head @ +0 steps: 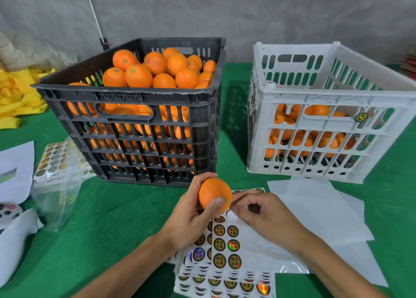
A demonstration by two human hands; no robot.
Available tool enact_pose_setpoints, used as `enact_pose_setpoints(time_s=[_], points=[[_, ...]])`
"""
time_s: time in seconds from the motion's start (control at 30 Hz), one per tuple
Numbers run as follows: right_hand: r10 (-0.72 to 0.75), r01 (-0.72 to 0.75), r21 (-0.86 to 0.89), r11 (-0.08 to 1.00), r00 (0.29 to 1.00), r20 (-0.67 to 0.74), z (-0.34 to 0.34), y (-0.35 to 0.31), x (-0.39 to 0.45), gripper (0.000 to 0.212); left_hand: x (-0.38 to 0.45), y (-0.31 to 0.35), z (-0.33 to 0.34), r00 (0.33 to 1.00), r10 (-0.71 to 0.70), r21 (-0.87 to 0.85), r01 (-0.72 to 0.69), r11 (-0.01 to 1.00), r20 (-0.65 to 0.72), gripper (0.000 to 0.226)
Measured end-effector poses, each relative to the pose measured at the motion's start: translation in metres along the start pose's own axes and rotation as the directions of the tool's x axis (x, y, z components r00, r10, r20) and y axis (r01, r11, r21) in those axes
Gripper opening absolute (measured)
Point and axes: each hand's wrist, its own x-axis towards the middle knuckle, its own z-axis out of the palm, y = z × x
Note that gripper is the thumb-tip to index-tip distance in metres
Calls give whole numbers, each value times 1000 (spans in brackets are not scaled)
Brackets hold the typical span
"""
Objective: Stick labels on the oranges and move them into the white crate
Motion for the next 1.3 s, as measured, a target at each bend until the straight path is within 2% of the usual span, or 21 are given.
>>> enact_pose_setpoints(time_s=[0.07, 0.13, 0.2, 0.27, 0.33, 0.47, 0.53, 0.67, 0.77, 0.87, 0.97, 1.07, 1.13, 1.23, 1.3], points=[[-27, 23, -78, 997, 999, -45, 3, -1, 0, 21, 1, -1, 0, 1000, -8, -2, 8, 1000, 3, 69], [-28, 23, -24, 999, 982, -189, 5, -5, -1, 22, 1, -1, 0, 1000, -11, -2, 11, 1000, -1, 69], [-72, 85, 12, 996, 902, -425, 4, -11, -3, 19, 2, -2, 0, 1000, -15, 4, 15, 1000, 3, 69], [-211, 174, -119, 977, 808, -551, 7, -18, -7, 11, 2, -3, 2, 1000, -25, 3, 25, 1000, 8, 68], [-342, 211, -298, 931, 791, -508, 17, -21, -8, 13, 2, -3, 5, 1000, -29, 6, 29, 1000, 0, 66], [-478, 315, -432, 845, 808, -344, 32, -19, -8, 29, 5, 0, 7, 999, -38, -90, 35, 995, -34, 58], [-567, 362, -559, 746, 786, -247, 31, -15, -9, 33, 7, 2, 5, 998, -53, -140, 46, 989, -47, 53], [-586, 340, -659, 671, 788, -190, 31, -11, -9, 42, 6, 7, 5, 996, -58, -156, 47, 987, -63, 49], [-617, 309, -779, 546, 777, -124, 35, -15, -10, 56, 6, 14, 6, 997, -44, -211, 29, 977, -67, 47], [-677, 239, -851, 468, 716, -171, 34, -32, -7, 67, 14, 36, 7, 999, -6, -271, -8, 962, -54, 50], [-763, 168, -872, 460, 577, -291, 15, -60, 4, 68, 34, 76, 7, 999, 33, -299, -35, 954, -13, 61], [-819, 113, -870, 479, 413, -397, -25, -93, 15, 64, 62, 138, 4, 993, 115, -174, -119, 978, -37, 72], [-817, 66, -858, 510, 350, -459, -54, -114, 23, 65, 81, 182, 4, 977, 211, -66, -211, 975, -12, 76], [-759, -46, -815, 578, 337, -558, -92, -138, 38, 65, 112, 234, 11, 934, 357, 225, -351, 909, 14, 73], [-681, -135, -756, 641, 354, -641, -109, -145, 49, 65, 133, 251, 15, 909, 413, 475, -387, 790, 53, 66]])
